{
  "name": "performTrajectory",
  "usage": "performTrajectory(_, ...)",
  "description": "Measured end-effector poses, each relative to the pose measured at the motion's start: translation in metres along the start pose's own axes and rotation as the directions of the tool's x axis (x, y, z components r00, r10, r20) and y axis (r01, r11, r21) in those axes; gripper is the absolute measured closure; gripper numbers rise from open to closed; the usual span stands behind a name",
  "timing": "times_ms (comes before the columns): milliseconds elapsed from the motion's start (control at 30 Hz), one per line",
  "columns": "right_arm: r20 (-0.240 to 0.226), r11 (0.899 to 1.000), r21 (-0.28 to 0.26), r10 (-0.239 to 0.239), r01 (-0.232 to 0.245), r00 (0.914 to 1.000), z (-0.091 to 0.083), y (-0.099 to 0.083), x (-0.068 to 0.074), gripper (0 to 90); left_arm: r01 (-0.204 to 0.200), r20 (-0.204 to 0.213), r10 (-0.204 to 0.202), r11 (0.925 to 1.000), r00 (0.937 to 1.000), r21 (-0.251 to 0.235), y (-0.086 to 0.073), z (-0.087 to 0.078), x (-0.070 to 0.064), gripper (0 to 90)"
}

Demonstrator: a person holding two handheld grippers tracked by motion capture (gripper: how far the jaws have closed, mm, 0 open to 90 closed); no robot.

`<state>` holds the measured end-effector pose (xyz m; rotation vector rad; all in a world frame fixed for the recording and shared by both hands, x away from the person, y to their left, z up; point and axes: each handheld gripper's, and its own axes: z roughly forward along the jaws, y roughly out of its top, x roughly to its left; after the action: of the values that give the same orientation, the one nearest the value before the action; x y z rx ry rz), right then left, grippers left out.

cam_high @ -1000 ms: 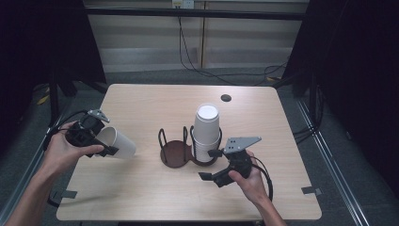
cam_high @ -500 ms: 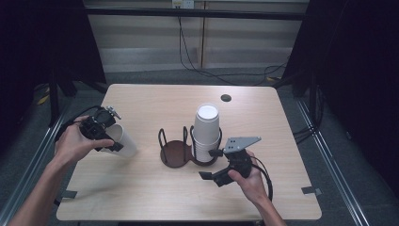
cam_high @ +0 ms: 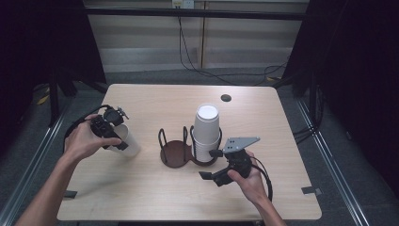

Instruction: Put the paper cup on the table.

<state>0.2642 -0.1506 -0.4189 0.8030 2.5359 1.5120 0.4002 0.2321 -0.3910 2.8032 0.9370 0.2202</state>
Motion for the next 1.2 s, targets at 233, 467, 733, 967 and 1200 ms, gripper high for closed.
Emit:
performTrajectory(233,0.002,1.000,0.000,0.006,-0.006,1.0000,-0.001,-0.002,-0.001,15.4,0.002,-0.039,-0.002,1.0000,0.9992,-0.006,0.012,0.007,-0.005,9.9)
performTrajectory(467,0.000,1.000,-0.001,0.006,-0.006,1.0000,-0.001,-0.002,0.000,15.4,0.011,-0.033,-0.012,0.9998,0.9994,-0.015,0.019,0.012,0.000,7.3)
performTrajectory(733,-0.004,1.000,0.007,0.012,-0.012,0.9999,0.000,-0.003,-0.001,15.9,0.000,-0.014,0.000,0.9999,0.9999,-0.013,0.023,0.020,-0.002,6.2)
performTrajectory(967,-0.002,1.000,-0.001,0.014,-0.014,0.9999,-0.002,-0.003,-0.002,16.0,-0.013,-0.015,0.012,0.9996,0.9998,-0.024,0.021,0.026,-0.005,6.1)
performTrajectory(1200,-0.003,1.000,0.005,0.009,-0.009,1.0000,-0.002,-0.003,-0.001,16.0,-0.016,0.028,0.018,0.9982,0.9994,-0.058,0.011,0.029,-0.001,6.3)
